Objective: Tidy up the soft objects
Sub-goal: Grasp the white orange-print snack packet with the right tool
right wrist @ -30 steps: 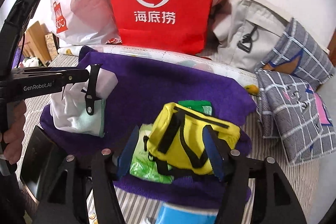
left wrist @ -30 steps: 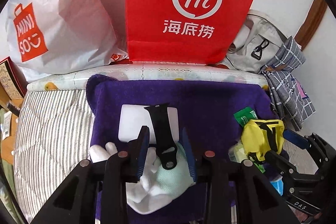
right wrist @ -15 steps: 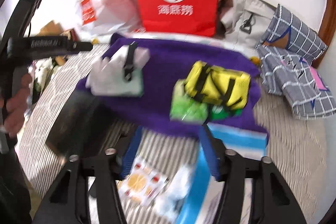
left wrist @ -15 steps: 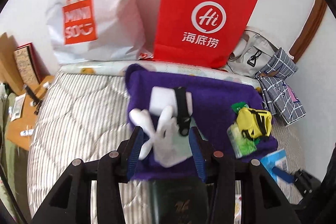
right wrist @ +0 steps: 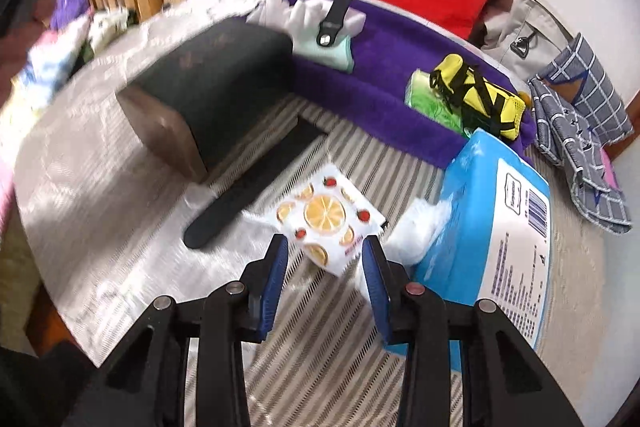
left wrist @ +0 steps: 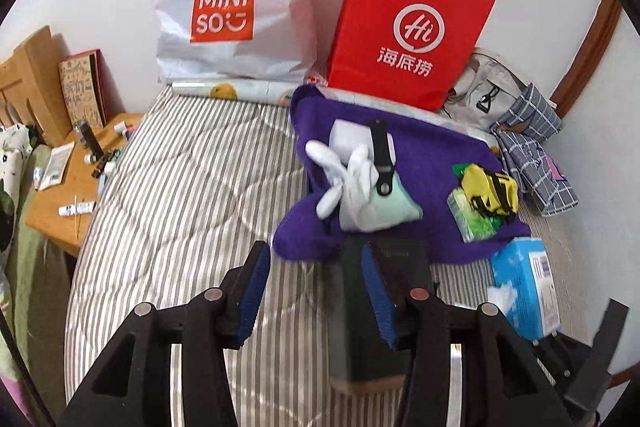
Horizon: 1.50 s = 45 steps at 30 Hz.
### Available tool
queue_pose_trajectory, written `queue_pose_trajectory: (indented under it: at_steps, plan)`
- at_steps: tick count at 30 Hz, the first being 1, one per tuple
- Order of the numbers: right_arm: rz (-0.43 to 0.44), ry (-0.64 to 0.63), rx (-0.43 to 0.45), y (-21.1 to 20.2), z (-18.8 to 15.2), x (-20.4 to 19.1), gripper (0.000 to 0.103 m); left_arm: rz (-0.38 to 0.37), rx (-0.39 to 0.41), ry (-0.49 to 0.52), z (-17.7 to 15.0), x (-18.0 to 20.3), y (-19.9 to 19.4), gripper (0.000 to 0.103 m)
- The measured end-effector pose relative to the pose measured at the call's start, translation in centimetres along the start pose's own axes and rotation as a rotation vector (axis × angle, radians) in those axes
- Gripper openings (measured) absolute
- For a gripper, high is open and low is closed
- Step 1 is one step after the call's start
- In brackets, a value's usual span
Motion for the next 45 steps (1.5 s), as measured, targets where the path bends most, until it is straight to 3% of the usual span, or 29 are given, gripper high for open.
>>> queue_pose_trajectory:
  at_steps: [7, 11, 13, 14, 16, 27, 33, 37, 38, 39, 41, 42, 45]
  plan:
    - [-0.066, -0.085, 0.005, 1.2, -0.3, -0.6, 0.038, 0.041, 0.009, -0.015, -1.5, -1.9, -1.1, 0.047]
    - [-0.112, -0.131, 0.054, 1.6, 0.2, -0.8, 0.036, 0.06, -0.001, -0.022, -2.6, -2.7, -1.2, 0.047]
    - [-0.094, -0.117, 0.052, 1.8, 0.3, -0.8, 0.012, 0.067, -0.008, -0.03, -3.1, -3.0, -1.3, 0.047]
    - [-0.086, -0.1, 0.051, 1.8, 0.4, -0.6, 0.009, 0.069, -0.012, -0.036, -3.4, -3.2, -1.3, 0.047]
    - [-0.058, -0.056, 0.07, 1.2, 0.5, -0.2, 0.009, 0.071, -0.016, -0.039, -3.9, -3.1, -1.3, 0.047]
    - [0.391, 0.221, 0.19, -6.6, -2.5, 0.0, 0.004, 0.082, -0.045, -0.026, -7.8, -1.1, -1.2, 0.047]
    - [0.363, 0.317, 0.183, -7.3, -6.4, 1.9, 0.004, 0.082, -0.064, -0.013, -10.2, 0.5, -0.5, 0.047]
    - [0.339, 0.318, 0.189, -7.2, -7.0, 1.8, 0.01, 0.073, -0.081, -0.028, -11.5, 0.8, 0.2, 0.047]
    - [0.359, 0.309, 0.187, -6.9, -6.8, 1.1, 0.019, 0.074, -0.087, -0.03, -11.8, 0.9, 0.5, 0.047]
    - [0.367, 0.304, 0.188, -6.7, -6.4, 0.6, 0.036, 0.077, -0.094, -0.031, -12.1, 0.9, 0.7, 0.047]
    - [0.355, 0.289, 0.201, -6.3, -5.6, -0.6, 0.06, 0.079, -0.1, -0.027, -12.6, 0.9, 1.0, 0.047]
    - [0.347, 0.275, 0.212, -5.9, -4.9, -1.4, 0.066, 0.08, -0.101, -0.025, -12.7, 0.8, 1.1, 0.047]
    - [0.331, 0.248, 0.203, -4.4, -3.5, -3.1, 0.066, 0.084, -0.105, -0.019, -13.0, 0.4, 1.2, 0.047]
Point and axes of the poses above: each gripper's, at about its wrist camera, not at the fingertips, and y roughly the way its jaws point, x to its right, z to its top, the point moved 9 cm from there along y, roughly the way its jaws point, and after that the axes turned 4 degrees about -x, right-handed, at the moved point
